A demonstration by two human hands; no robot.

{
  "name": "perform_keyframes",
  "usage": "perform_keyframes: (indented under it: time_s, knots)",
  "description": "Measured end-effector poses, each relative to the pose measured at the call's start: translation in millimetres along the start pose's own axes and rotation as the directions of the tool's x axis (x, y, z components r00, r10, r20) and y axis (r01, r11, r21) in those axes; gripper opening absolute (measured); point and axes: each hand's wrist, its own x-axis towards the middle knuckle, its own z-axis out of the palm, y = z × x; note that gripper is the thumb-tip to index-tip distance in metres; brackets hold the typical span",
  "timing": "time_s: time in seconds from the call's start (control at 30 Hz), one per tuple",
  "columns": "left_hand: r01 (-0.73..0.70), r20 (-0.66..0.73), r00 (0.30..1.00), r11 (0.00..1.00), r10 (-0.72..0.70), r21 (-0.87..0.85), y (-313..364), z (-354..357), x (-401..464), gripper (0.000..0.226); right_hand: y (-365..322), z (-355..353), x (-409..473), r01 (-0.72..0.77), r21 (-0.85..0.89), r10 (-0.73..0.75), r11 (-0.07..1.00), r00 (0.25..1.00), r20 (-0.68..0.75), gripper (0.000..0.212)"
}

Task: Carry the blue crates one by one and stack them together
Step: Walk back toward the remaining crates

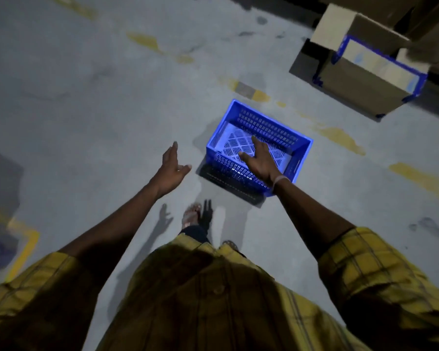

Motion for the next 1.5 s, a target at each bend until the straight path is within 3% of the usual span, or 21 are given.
perform_keyframes:
  time_s: [0.13, 0.27, 0.43, 0.6, 0.87, 0.97, 1.1, 1.23, 1.5]
  knots:
    - [0.031, -0.183, 0.981, 0.988, -0.059, -0.149, -30.8, 3.7, -72.6, 0.085, -9.9, 6.6, -25.9, 0.091, 0.0, -0.091, 0.996, 0.993, 0.076, 0.077]
    - [0.061, -0.354, 0.918, 0.943, -0.182, -0.327, -56.0, 15.3, -149.1, 0.084, -26.5, 22.6, -52.9, 0.134, -0.038, -0.125, 0.99, 0.975, 0.184, 0.076]
    - [0.011, -0.522, 0.798, 0.873, -0.302, -0.488, -85.3, 31.5, -245.8, 0.084, -62.6, 61.5, -87.8, 0.231, -0.007, -0.217, 0.973, 0.923, 0.317, 0.084]
    - [-0.078, -0.652, 0.622, 0.795, -0.433, -0.602, -129.7, 44.7, -339.9, 0.084, -109.6, 121.5, -125.7, 0.354, 0.024, -0.32, 0.935, 0.811, 0.491, 0.082]
    - [-0.276, -0.658, 0.364, 0.599, -0.659, -0.752, -202.6, 63.0, -482.8, 0.08, -183.4, 242.9, -219.3, 0.502, 0.036, -0.385, 0.864, 0.614, 0.689, 0.089]
    - [-0.319, -0.675, 0.269, 0.598, -0.687, -0.735, -236.4, 76.1, -541.6, 0.08, -200.8, 301.8, -266.5, 0.554, 0.029, -0.389, 0.832, 0.546, 0.742, 0.089]
    - [-0.336, -0.671, 0.19, 0.594, -0.717, -0.731, -291.9, 100.4, -635.4, 0.082, -217.9, 388.4, -350.9, 0.602, 0.045, -0.4, 0.798, 0.472, 0.786, 0.081]
    - [-0.331, -0.622, 0.12, 0.56, -0.773, -0.759, -351.1, 120.3, -729.0, 0.088, -227.9, 476.7, -436.3, 0.655, 0.09, -0.409, 0.75, 0.354, 0.841, 0.071]
    - [-0.364, -0.553, -0.104, 0.549, -0.827, -0.752, -441.9, 134.6, -865.1, 0.081, -258.3, 634.8, -576.3, 0.694, 0.154, -0.35, 0.704, 0.149, 0.925, 0.072]
